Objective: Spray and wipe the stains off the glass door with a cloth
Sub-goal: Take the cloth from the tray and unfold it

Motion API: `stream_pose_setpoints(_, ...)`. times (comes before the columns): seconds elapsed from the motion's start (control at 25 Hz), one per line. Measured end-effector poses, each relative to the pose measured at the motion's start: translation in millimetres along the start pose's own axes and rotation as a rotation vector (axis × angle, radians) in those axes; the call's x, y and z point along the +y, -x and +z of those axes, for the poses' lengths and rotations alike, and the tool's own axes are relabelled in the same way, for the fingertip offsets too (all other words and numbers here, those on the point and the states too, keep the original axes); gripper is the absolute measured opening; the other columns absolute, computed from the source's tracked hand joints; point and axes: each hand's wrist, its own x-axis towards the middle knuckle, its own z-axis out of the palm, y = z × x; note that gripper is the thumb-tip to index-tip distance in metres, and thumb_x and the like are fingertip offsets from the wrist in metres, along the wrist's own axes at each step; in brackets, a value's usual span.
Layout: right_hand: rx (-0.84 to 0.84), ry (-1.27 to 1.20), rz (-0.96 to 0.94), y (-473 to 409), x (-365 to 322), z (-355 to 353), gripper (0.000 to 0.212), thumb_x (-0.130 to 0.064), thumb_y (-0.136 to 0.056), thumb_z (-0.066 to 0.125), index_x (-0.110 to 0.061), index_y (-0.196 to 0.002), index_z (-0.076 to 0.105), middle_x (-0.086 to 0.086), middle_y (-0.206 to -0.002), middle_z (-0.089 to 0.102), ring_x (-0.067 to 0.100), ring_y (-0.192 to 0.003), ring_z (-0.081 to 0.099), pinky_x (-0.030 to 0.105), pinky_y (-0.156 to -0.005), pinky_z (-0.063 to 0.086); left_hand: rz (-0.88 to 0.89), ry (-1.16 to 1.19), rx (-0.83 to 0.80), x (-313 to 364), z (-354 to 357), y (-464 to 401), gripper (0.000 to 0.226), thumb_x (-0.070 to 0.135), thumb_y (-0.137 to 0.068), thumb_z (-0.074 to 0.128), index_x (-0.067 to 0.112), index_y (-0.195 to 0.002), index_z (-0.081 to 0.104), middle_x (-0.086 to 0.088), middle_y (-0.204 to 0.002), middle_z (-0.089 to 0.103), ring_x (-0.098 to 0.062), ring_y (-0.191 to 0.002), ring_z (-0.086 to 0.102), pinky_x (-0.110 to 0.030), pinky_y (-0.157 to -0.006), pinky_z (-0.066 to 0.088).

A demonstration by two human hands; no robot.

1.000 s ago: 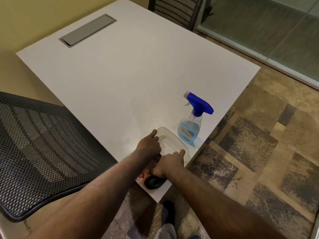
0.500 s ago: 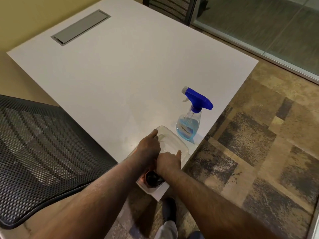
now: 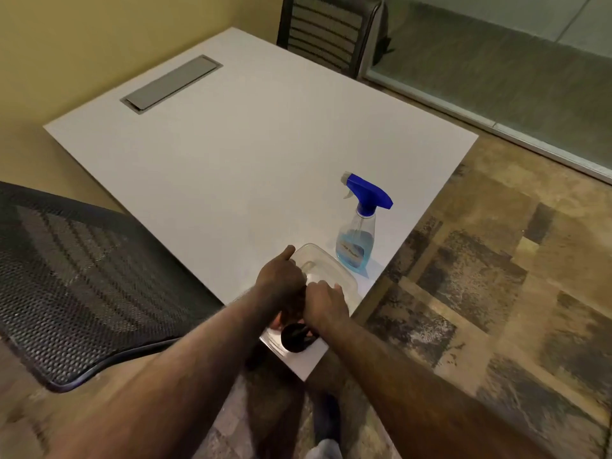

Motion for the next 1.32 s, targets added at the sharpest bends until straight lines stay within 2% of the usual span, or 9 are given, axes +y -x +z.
stream_pose_setpoints(0.24, 0.145, -0.168, 0.018, 39, -6, -44, 0.027, -0.028, -0.088, 0.066, -0.015, -0.11, 0.056, 0.007, -0.112, 0.057, 0.021, -0.097, 0.057, 0.033, -0.087, 0.051, -0.132, 0.088, 0.172, -8, -45, 57, 0.04, 0.059, -0.079, 0.058, 0.021, -0.089, 0.06, 0.004, -0.081, 0.065, -0.017, -0.085, 0.062, -0.049, -0.115, 0.013)
stream_pose_setpoints(0.32, 0.19, -0.205, 0.002, 55, -4, -62, 0.038, -0.022, -0.087, 0.068, -0.011, -0.118, 0.05, 0.01, -0.117, 0.051, 0.017, -0.098, 0.057, 0.024, -0.087, 0.05, -0.192, 0.112, 0.206, -12, -65, 80, 0.039, 0.055, -0.083, 0.057, 0.018, -0.095, 0.06, 0.001, -0.092, 0.065, -0.02, -0.088, 0.063, -0.051, -0.11, 0.017)
stream_pose_setpoints(0.44, 0.327, -0.257, -0.076, 95, 3, -92, 0.034, 0.0, -0.094, 0.052, 0.011, -0.124, 0.041, 0.026, -0.12, 0.048, -0.003, -0.072, 0.059, 0.002, -0.057, 0.043, -0.264, 0.187, 0.314, -4, -97, 121, 0.036, 0.045, -0.086, 0.06, 0.017, -0.109, 0.059, -0.002, -0.106, 0.06, -0.022, -0.091, 0.064, -0.05, -0.106, 0.019)
stream_pose_setpoints(0.52, 0.416, -0.236, -0.095, 127, 10, -115, 0.029, -0.005, -0.094, 0.054, 0.012, -0.118, 0.049, 0.026, -0.115, 0.054, -0.002, -0.072, 0.059, 0.002, -0.065, 0.043, -0.28, 0.313, 0.461, 11, -115, 148, 0.041, 0.049, -0.083, 0.062, 0.02, -0.111, 0.059, 0.0, -0.109, 0.056, -0.02, -0.09, 0.063, -0.046, -0.104, 0.02)
stream_pose_setpoints(0.6, 0.495, -0.227, -0.082, 164, 18, -132, 0.029, -0.025, -0.091, 0.061, -0.003, -0.109, 0.062, 0.013, -0.105, 0.064, 0.014, -0.087, 0.063, 0.023, -0.085, 0.049, -0.252, 0.469, 0.627, 32, -135, 173, 0.037, 0.046, -0.084, 0.059, 0.02, -0.11, 0.062, 0.001, -0.112, 0.058, -0.019, -0.095, 0.062, -0.04, -0.098, 0.025)
stream_pose_setpoints(0.8, 0.755, -0.083, -0.036, 259, 64, -170, 0.011, -0.028, -0.084, 0.063, -0.019, -0.09, 0.062, 0.001, -0.083, 0.069, 0.026, -0.078, 0.063, 0.035, -0.075, 0.047, -0.047, 0.789, 0.837, 95, -194, 199, 0.045, 0.046, -0.078, 0.045, 0.015, -0.099, 0.071, -0.001, -0.086, 0.075, -0.024, -0.08, 0.068, -0.029, -0.074, 0.043)
stream_pose_setpoints(1.04, 0.969, -0.004, 0.167, 368, 146, -183, 0.015, -0.017, -0.084, 0.059, -0.02, -0.099, 0.056, 0.002, -0.098, 0.066, 0.028, -0.09, 0.06, 0.039, -0.091, 0.04, 0.268, 0.924, 0.876, 184, -269, 170, 0.023, 0.013, -0.075, 0.075, 0.019, -0.098, 0.076, 0.005, -0.088, 0.075, -0.003, -0.081, 0.066, -0.021, -0.078, 0.05)
stream_pose_setpoints(1.16, 1.12, -0.006, 0.337, 417, 176, -179, 0.032, -0.018, -0.083, 0.061, -0.019, -0.115, 0.056, 0.002, -0.111, 0.063, 0.025, -0.099, 0.057, 0.036, -0.088, 0.042, 0.488, 0.971, 0.854, 235, -311, 156, 0.029, 0.004, -0.07, 0.079, 0.017, -0.096, 0.077, 0.009, -0.084, 0.072, 0.012, -0.072, 0.061, -0.001, -0.07, 0.041)
stream_pose_setpoints(1.32, 1.239, -0.035, 0.611, 477, 196, -161, 0.061, -0.021, -0.08, 0.06, -0.022, -0.137, 0.037, 0.004, -0.117, 0.065, 0.026, -0.103, 0.059, 0.036, -0.088, 0.046, 0.738, 0.961, 0.754, 307, -359, 153, 0.033, 0.009, -0.068, 0.082, 0.023, -0.097, 0.075, 0.01, -0.086, 0.073, -0.002, -0.079, 0.066, -0.005, -0.073, 0.043)
